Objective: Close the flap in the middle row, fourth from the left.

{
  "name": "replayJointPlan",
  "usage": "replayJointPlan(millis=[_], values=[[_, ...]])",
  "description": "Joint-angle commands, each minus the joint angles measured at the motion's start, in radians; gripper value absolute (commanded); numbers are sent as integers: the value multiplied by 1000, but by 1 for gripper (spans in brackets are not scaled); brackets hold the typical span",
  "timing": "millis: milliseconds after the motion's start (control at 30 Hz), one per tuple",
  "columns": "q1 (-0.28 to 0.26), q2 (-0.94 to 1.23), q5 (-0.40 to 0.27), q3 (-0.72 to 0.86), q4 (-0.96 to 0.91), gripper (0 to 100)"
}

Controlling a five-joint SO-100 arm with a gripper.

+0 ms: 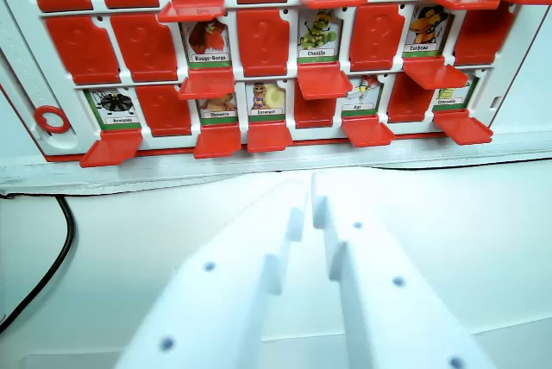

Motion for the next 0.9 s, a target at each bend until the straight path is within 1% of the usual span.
replayJointPlan(millis=[0, 300, 567, 867], values=[[-9, 98, 2, -141, 3, 0], [-46, 103, 21, -242, 69, 0], [-48, 114, 26, -278, 124, 0], [-41, 115, 26, -288, 133, 0]])
